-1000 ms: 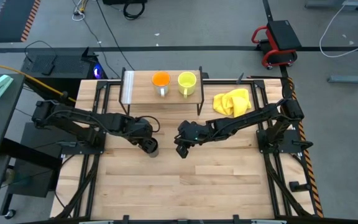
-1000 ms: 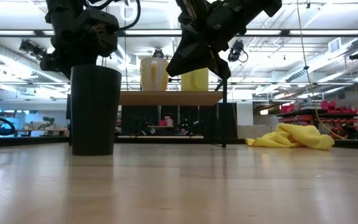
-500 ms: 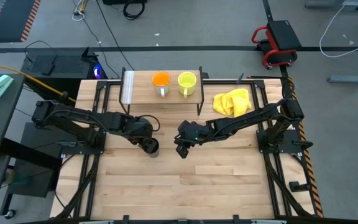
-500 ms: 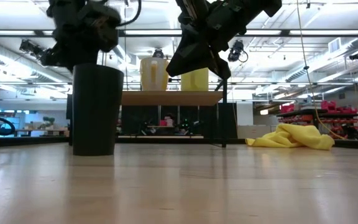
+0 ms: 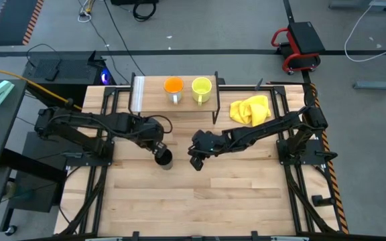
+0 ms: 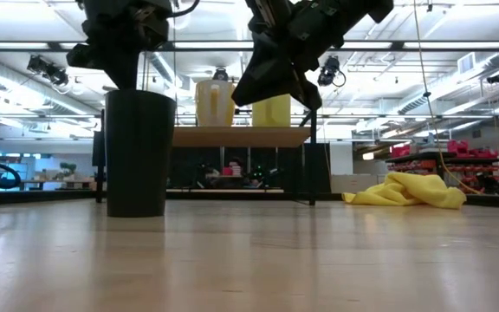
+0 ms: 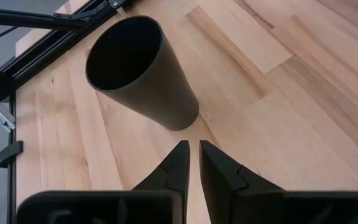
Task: Stack small to large cups/mugs on shelf
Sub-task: Put the black cup on the shelf
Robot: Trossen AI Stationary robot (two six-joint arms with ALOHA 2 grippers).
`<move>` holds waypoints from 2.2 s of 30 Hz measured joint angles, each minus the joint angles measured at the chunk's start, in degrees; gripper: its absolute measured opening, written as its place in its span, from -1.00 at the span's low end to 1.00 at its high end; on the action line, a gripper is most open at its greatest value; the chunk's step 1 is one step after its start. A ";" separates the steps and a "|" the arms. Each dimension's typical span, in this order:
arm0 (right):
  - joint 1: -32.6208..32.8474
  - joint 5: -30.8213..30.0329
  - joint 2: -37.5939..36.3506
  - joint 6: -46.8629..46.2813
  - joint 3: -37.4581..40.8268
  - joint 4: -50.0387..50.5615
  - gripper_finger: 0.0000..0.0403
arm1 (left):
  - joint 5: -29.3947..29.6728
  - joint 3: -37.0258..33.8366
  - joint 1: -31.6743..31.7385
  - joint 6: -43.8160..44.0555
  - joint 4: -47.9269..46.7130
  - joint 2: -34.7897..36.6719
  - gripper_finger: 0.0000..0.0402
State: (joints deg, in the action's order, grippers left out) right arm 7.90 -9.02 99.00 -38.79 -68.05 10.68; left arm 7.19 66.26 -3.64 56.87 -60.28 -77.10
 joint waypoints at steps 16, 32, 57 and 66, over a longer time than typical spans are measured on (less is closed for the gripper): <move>0.65 0.02 0.00 0.22 0.00 0.03 -0.78 | -4.27 0.54 -0.44 -2.66 1.12 -2.82 -0.42; 0.65 0.02 0.02 0.16 0.04 0.35 -0.78 | -4.29 -0.34 -0.39 -3.60 2.85 -7.05 -0.45; 0.65 0.01 0.02 1.51 0.04 0.46 -0.78 | -4.22 -0.35 -0.26 -3.55 4.07 -7.43 -0.89; 0.87 0.03 -0.59 2.37 0.04 2.78 -0.78 | -3.97 6.04 1.87 -4.65 -0.86 -7.41 -0.93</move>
State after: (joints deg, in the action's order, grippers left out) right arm 8.78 -8.98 98.41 -36.41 -68.01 13.46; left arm 3.22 72.30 -1.77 52.23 -61.14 -84.51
